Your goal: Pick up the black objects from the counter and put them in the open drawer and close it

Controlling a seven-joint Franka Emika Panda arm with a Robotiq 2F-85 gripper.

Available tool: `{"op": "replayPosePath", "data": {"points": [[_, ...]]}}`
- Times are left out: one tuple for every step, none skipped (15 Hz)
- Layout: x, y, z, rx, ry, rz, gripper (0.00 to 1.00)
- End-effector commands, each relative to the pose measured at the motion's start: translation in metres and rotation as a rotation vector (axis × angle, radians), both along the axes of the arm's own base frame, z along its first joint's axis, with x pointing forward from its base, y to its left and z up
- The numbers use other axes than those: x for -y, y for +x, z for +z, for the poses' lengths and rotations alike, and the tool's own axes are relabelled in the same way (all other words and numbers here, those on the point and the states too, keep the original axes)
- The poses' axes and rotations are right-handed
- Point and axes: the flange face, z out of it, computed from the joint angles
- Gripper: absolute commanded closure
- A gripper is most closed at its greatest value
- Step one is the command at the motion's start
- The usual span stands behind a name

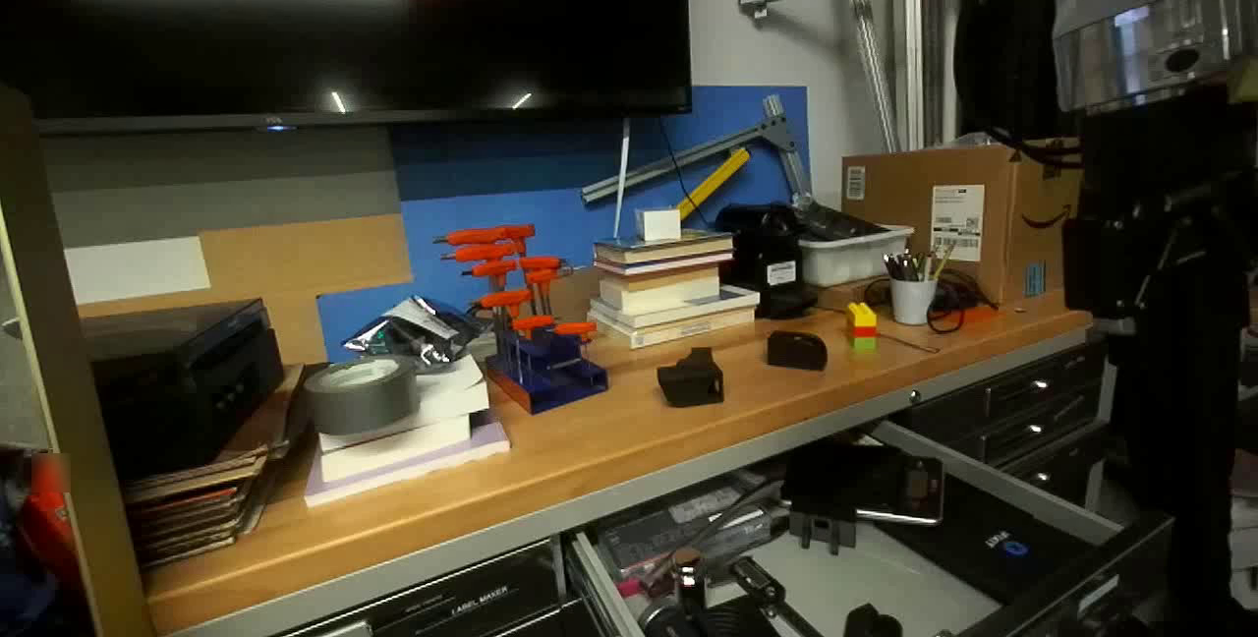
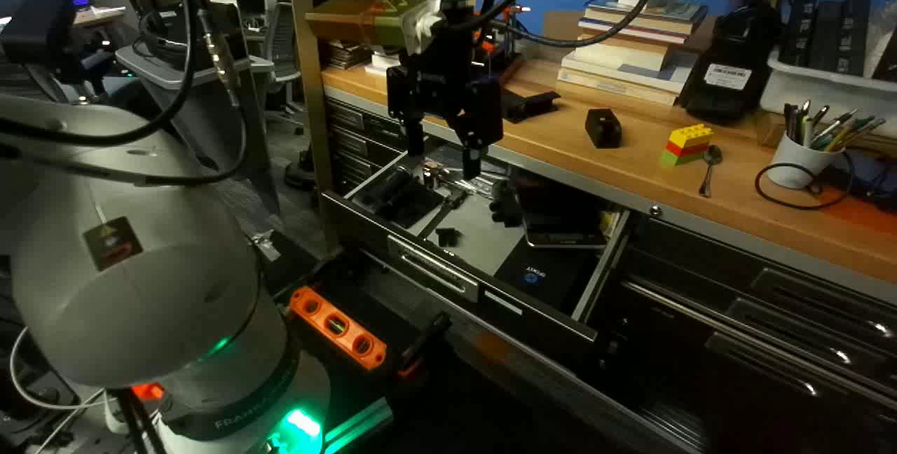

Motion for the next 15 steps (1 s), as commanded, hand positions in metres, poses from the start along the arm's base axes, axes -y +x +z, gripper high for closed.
{"op": "replayPosePath", "data": {"points": [[0.0, 0.0, 0.001, 0.0, 0.0, 0.0, 0.0], [0.0, 0.0, 0.001, 0.0, 0.0, 0.0, 0.0], [0.0, 0.0, 0.001, 0.0, 0.0, 0.0, 0.0], [0.0, 0.0, 0.001, 0.0, 0.0, 0.0, 0.0], [0.0, 0.0, 0.001, 0.0, 0.0, 0.0, 0.0], [0.0, 0.0, 0.001, 0.0, 0.0, 0.0, 0.0], [0.0, 0.0, 0.001, 0.0, 0.0, 0.0, 0.0], [0.0, 0.0, 0.001, 0.0, 0.0, 0.0, 0.0], [0.002, 0.002, 0.002, 0.018, 0.01, 0.003, 0.0], [0.004, 0.007, 0.004, 0.057, 0.006, 0.0, 0.0], [0.007, 0.012, 0.004, 0.086, 0.011, -0.006, 0.0], [0.011, 0.021, 0.001, 0.125, 0.016, -0.009, 0.0], [0.014, 0.03, -0.001, 0.163, 0.021, -0.011, 0.0], [0.019, 0.045, -0.005, 0.205, 0.021, -0.018, 0.0], [0.023, 0.058, -0.007, 0.24, 0.03, -0.01, 0.0]]}}
